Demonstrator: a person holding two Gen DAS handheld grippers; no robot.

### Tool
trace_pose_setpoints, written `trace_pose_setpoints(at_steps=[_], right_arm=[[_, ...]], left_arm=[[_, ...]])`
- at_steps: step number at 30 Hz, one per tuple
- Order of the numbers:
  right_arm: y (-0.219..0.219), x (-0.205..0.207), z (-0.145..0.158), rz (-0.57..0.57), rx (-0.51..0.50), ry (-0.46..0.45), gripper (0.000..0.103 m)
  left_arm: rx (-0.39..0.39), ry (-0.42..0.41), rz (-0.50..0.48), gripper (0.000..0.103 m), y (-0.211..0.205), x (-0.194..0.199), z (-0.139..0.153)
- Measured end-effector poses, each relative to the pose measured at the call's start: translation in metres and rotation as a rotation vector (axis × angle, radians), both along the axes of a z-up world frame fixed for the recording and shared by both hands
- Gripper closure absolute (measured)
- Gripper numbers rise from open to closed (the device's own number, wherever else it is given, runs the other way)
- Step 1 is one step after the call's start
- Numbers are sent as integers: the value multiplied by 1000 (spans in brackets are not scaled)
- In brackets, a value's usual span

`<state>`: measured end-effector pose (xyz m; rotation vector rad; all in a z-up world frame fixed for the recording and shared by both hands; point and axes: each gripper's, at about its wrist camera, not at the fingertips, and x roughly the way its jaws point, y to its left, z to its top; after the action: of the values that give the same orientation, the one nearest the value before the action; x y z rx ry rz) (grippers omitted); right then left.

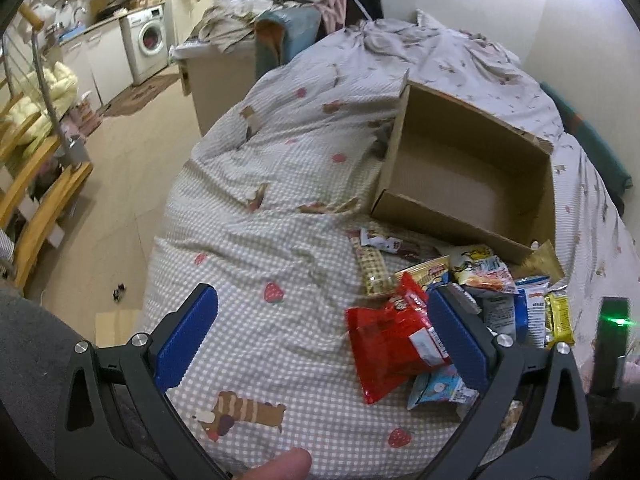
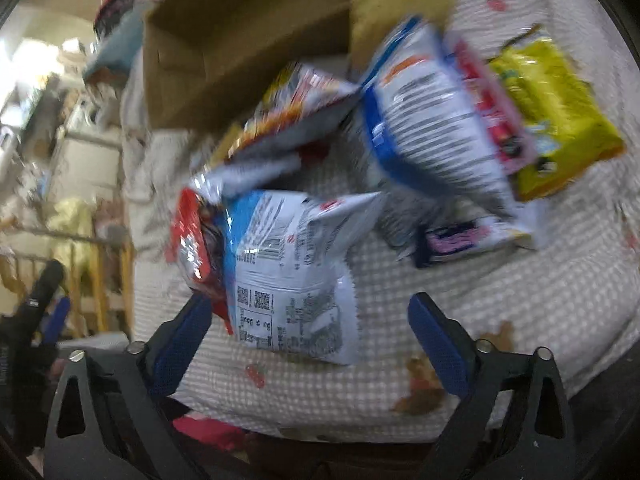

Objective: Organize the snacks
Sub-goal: 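Grasp the red chip bag with the left gripper while the right grasps a white-blue bag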

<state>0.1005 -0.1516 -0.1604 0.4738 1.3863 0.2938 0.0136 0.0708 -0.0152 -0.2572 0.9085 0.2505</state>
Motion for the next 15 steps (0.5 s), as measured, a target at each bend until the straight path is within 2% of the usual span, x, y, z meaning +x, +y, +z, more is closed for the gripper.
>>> trace_pose_setpoints(at_steps=[5,7,10,11,15], right_arm=[[30,13,-12,44,-69,16,13],[35,17,-20,53,-63,42,13],[39,20,-24,77,-41,50,30],[38,19,-22,88,-49,37,42],[26,15,-14,118,-31,13,51]], left_arm=[[-37,62,5,0,2,5,-7],[-50,83,6,0,2,6,-11],[-58,106,-2,0,1,8,-15],[-61,111,-6,0,0,8,-16],[-75,142,-30,0,-7,12,-23]])
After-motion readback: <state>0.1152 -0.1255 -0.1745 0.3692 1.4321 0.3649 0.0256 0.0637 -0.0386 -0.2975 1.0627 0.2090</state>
